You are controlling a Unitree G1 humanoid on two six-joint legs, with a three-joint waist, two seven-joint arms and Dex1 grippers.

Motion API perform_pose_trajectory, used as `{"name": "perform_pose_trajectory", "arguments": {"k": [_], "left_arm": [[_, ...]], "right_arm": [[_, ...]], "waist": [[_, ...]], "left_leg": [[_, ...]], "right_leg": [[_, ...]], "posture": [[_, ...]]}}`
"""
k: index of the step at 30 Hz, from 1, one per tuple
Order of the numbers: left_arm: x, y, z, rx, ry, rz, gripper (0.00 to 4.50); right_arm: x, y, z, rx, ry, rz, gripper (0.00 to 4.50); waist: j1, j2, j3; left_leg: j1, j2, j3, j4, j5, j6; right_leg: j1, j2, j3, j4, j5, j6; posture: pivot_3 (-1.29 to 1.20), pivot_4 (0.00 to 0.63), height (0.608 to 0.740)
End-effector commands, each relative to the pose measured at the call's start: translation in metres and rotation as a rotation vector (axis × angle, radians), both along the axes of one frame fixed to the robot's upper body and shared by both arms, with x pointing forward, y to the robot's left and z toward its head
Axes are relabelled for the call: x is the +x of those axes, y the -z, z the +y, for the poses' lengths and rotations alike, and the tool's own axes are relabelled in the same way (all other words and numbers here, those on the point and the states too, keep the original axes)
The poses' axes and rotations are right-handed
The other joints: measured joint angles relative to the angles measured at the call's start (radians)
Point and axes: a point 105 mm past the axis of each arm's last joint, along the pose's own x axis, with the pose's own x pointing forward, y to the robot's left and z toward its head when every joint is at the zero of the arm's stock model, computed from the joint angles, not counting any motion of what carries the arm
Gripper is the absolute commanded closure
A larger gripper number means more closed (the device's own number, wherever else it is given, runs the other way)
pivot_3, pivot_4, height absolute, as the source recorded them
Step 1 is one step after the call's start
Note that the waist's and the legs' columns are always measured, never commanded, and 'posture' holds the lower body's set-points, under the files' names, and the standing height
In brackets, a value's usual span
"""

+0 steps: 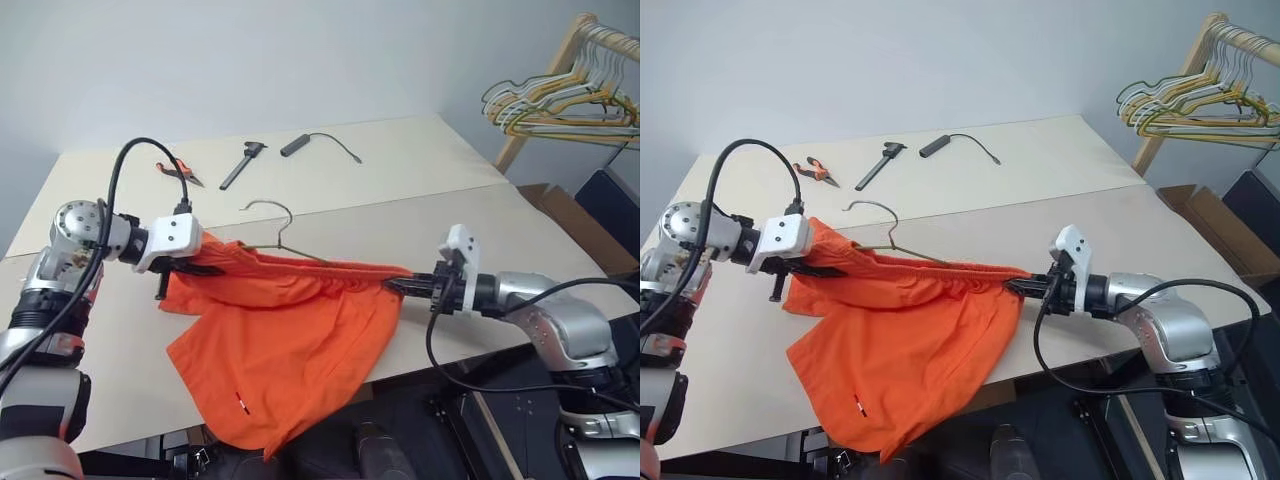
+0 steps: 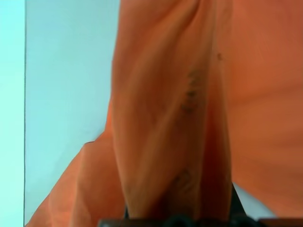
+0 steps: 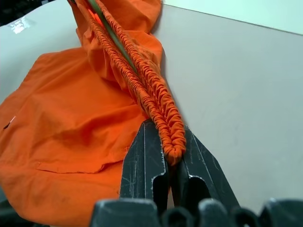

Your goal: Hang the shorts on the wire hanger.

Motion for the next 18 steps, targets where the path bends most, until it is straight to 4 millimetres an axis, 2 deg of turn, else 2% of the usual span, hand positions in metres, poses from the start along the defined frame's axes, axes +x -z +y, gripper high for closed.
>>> {"name": "perform_pose_trajectory", "arguments": {"k": [1,2,8,15,18], "left_arm": [[-0.002,-0.003,0.008,0.030,-0.017,-0.007,4.50],[-0.001,-0.002,0.005,0.023,-0.012,-0.008,4.50],[0.004,0.001,-0.009,0.009,0.003,-0.006,4.50],[0.009,0.001,-0.015,0.002,0.003,-0.013,4.50],[0.009,0.001,-0.015,0.002,0.006,-0.012,4.50]], "right_arm": [[0.001,-0.031,0.002,0.000,-0.009,-0.099,4.47],[-0.002,-0.033,0.008,-0.006,-0.032,-0.110,4.47],[-0.022,-0.037,0.036,-0.035,-0.158,-0.138,2.56],[-0.025,-0.029,0.035,-0.086,-0.153,-0.132,0.09],[-0.022,-0.036,0.028,-0.091,-0.130,-0.160,0.03]], "waist": [[-0.002,0.000,0.000],[-0.002,0.000,0.000],[0.001,0.000,0.000],[0.001,0.000,0.000],[0.000,0.000,0.000]], "left_leg": [[0.000,0.000,0.000,0.000,0.000,0.000],[0.000,0.000,0.000,0.000,0.000,0.000],[0.000,0.000,0.000,0.000,0.000,0.000],[-0.001,0.000,0.000,0.001,0.000,0.000],[0.000,0.000,0.000,0.000,0.000,0.000]], "right_leg": [[0.000,0.000,0.000,0.000,0.000,0.000],[0.000,0.000,0.000,0.000,0.000,0.000],[0.000,0.000,0.000,0.000,0.000,0.000],[0.000,0.000,0.000,0.000,0.000,0.000],[0.000,0.000,0.000,0.000,0.000,0.000]], "posture": [[-0.12,0.056,0.740],[-0.12,0.056,0.740],[-0.13,0.055,0.740],[-0.14,0.056,0.740],[-0.14,0.057,0.740]]}}
